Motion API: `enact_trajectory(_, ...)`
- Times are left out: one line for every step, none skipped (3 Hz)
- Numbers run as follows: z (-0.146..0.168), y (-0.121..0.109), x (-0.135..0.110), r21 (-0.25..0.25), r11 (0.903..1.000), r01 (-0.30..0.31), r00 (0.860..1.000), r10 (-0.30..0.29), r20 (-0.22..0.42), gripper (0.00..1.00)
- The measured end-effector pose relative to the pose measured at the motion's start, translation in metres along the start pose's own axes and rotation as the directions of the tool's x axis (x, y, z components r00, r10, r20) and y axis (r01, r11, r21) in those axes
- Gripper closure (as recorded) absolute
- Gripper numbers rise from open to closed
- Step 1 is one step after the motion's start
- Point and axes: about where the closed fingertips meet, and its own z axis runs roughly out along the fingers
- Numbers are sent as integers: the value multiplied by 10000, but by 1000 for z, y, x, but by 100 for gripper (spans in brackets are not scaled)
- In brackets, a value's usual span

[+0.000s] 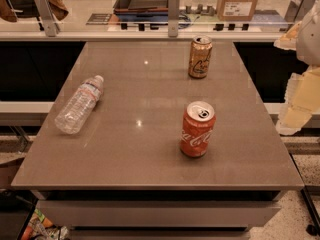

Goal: Pick orange can

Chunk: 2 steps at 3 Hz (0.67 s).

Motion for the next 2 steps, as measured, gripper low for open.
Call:
enact_trajectory(0, 0, 0, 0, 10000, -1, 10000, 1, 2, 0)
enact_trajectory(0, -10, -1, 113, 9997, -205, 9987, 199, 471, 0)
